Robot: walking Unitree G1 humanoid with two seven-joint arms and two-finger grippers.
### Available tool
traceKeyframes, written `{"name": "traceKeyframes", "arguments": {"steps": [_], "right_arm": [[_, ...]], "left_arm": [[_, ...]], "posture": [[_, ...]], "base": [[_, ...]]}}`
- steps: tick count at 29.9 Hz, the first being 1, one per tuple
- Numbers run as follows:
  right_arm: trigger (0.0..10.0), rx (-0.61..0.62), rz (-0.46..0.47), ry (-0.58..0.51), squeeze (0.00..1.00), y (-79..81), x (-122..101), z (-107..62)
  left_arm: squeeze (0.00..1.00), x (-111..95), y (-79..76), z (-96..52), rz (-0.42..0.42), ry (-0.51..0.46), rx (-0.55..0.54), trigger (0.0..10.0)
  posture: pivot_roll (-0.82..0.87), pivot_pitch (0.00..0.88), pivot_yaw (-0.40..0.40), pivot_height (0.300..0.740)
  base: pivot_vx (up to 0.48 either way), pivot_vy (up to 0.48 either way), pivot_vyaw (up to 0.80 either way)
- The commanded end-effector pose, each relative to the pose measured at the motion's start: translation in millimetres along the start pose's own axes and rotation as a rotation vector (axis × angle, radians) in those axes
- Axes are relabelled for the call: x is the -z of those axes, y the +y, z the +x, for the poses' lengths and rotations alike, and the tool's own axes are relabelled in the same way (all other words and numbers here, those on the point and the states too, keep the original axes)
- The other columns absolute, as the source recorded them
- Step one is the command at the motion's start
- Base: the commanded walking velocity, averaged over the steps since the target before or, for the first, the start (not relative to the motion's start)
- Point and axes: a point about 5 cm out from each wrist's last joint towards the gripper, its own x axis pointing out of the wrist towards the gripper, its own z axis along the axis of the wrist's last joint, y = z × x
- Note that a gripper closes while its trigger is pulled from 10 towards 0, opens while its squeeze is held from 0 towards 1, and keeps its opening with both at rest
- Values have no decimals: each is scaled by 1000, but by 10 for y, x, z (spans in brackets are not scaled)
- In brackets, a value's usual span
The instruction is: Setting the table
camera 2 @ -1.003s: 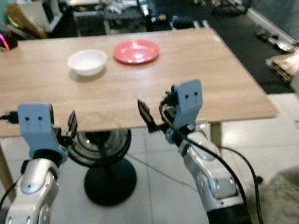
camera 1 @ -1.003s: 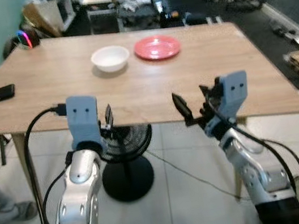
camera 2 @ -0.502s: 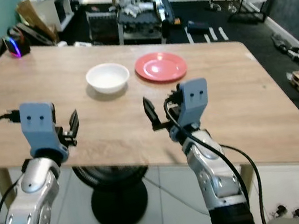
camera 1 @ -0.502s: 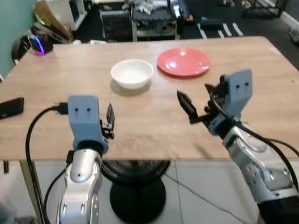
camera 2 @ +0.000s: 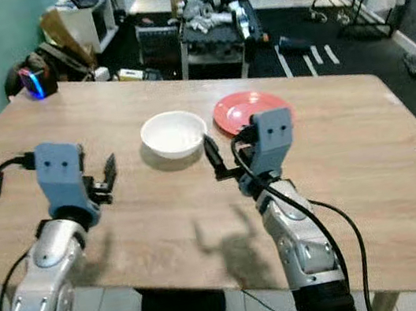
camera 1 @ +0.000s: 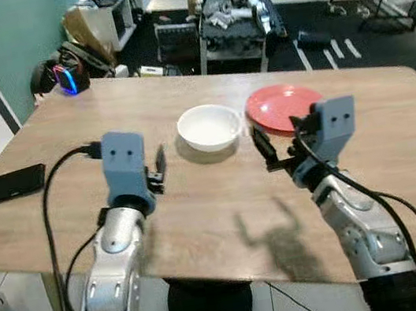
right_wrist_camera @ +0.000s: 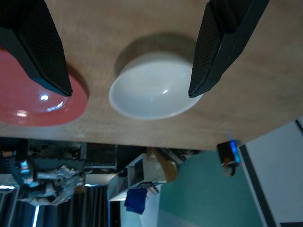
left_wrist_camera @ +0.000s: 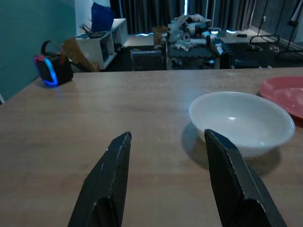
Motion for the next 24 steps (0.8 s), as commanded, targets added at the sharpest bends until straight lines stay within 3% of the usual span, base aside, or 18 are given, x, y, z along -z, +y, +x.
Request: {"name": "traceKeyframes", "arguments": {"steps": [1, 24], "right_arm": [[10000, 21, -2, 4, 0, -55, 9, -14], [10000, 44, -14, 10, 0, -88, 17, -16]], "left_arm": [[0, 43, -44, -5, -4, 20, 15, 10000], [0, 68, -24, 14, -3, 57, 25, 10000]], "posture": [[-32, 0, 36, 740], [-25, 0, 40, 740]], "base": [[382, 0, 0], [0, 0, 0]]}}
